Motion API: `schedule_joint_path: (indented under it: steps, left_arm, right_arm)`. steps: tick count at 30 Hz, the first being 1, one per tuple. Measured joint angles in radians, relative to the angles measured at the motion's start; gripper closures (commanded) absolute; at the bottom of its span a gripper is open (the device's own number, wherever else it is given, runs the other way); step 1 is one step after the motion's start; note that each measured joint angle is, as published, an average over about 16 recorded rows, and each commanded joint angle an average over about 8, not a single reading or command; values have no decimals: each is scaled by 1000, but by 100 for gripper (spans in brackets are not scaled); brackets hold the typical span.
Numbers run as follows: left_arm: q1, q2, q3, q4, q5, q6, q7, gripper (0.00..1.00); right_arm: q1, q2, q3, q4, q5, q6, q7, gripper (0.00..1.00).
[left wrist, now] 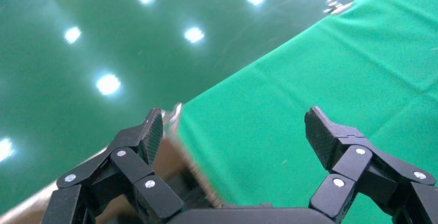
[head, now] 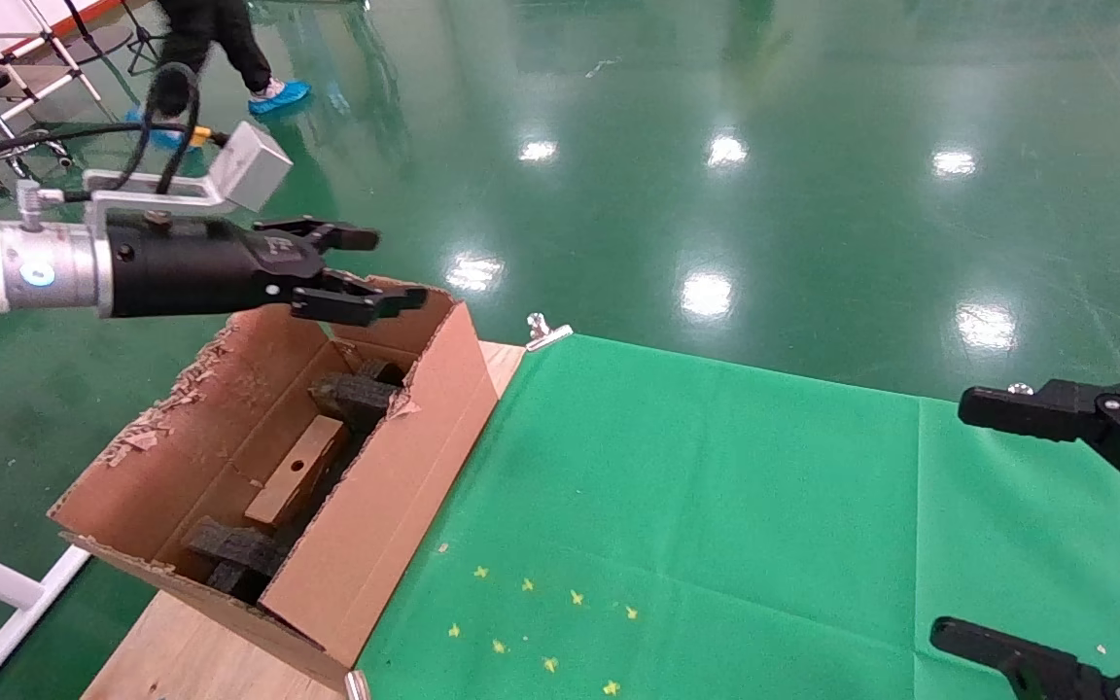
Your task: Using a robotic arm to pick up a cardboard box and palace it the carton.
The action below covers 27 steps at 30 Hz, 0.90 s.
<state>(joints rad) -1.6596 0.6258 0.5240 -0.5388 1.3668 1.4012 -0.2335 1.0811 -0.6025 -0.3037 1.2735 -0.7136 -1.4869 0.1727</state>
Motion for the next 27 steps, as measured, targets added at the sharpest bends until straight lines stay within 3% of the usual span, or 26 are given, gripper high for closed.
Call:
schedule_joint_path:
  steps: [27]
  left_arm:
    - [428,-11,-179,-545,-466,69,34,0]
  right_arm:
    - [0,0,-1,0,1,0,-1,0]
